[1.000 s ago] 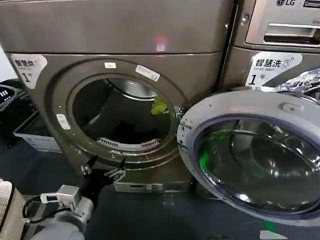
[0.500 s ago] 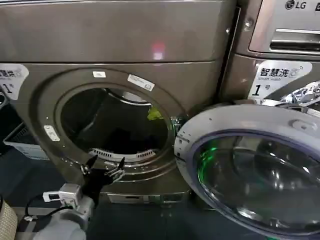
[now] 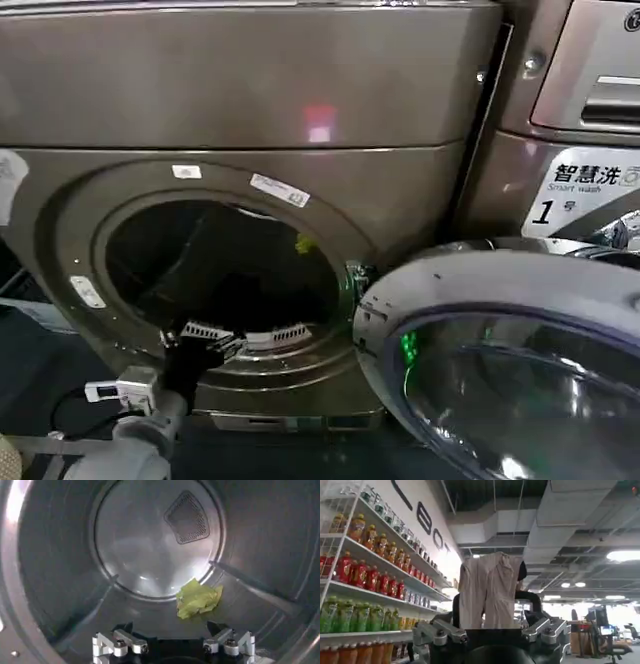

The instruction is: Grasp the clothes from the dryer.

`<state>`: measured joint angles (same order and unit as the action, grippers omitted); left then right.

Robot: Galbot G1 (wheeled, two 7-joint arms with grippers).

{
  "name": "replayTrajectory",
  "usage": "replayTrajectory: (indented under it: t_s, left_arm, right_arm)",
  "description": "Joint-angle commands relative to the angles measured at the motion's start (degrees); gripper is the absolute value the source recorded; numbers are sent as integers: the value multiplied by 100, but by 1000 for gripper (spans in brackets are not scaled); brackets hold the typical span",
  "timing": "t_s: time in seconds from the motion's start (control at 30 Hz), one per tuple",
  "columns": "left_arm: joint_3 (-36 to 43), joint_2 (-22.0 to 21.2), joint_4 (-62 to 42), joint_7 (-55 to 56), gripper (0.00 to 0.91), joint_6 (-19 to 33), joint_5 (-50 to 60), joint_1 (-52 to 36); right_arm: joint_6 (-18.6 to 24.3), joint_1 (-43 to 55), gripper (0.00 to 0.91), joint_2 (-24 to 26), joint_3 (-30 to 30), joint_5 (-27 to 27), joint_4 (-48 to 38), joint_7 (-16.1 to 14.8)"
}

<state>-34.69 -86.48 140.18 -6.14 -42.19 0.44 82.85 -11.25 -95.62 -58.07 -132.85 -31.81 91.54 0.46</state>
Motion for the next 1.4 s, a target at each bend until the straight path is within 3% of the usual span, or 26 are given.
replayTrajectory:
  t_s: [0.03,0.73,1.4]
  left_arm:
    - [-14,3,-17,-4,907,-281,1,-7]
    - [-48,7,-423,-52,907,-281,332,-281]
    - [-80,197,-2965,-311,907,-281,567,-2629]
  right_arm:
    - [-2,1,907,19,-10,9,-8,0]
    - [158,29,907,-81,77,110,-49,-6]
    - [153,55,907,-93,163,87,65,25]
